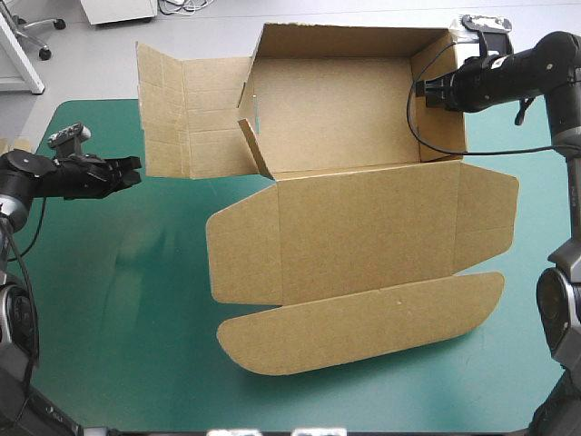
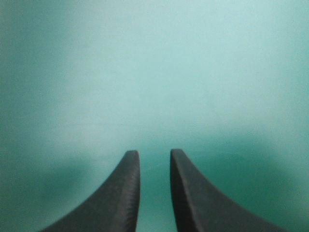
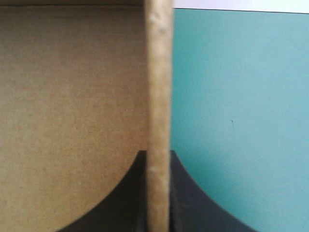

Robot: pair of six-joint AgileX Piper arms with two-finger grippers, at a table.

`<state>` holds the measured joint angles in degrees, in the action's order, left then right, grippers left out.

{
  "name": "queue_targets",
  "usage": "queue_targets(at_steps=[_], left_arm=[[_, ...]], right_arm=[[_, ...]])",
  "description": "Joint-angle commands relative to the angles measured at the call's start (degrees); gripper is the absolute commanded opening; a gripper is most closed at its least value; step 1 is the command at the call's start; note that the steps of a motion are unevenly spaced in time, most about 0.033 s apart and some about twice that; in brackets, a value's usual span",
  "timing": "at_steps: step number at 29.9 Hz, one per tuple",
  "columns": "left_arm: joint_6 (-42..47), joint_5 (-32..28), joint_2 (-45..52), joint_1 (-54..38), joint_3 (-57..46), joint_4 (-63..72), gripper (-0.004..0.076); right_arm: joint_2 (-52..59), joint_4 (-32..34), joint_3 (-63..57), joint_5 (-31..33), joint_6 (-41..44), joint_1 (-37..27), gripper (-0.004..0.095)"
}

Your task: Fold the box

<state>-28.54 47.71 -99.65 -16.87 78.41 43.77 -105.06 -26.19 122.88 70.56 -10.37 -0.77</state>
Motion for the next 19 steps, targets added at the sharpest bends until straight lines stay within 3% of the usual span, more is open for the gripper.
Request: queue_targets(at_steps=[1, 4, 9, 19], left_arm=[[-10.8, 5.0, 1.3, 0.9, 1.7, 19.9, 0.0162], [-15.8, 11.0, 0.6, 1.9, 1.7, 30.1, 0.0162], [-20.3, 15.1, 0.6, 5.1, 1.8, 39.6, 0.0162], [-22.1, 18.6, 0.6, 10.5, 1.8, 43.8, 0.0164]], right_arm=[[3.2, -2.9, 2.0, -3.1, 0.0, -0.5, -0.0028], [2.9, -2.4, 2.0, -3.4, 0.0, -0.5, -0.0028], [2.6, -2.3, 2.0, -3.2, 0.0, -0.5, -0.0028], [1.9, -0.6, 2.0, -3.3, 0.3, -0.5, -0.0028]])
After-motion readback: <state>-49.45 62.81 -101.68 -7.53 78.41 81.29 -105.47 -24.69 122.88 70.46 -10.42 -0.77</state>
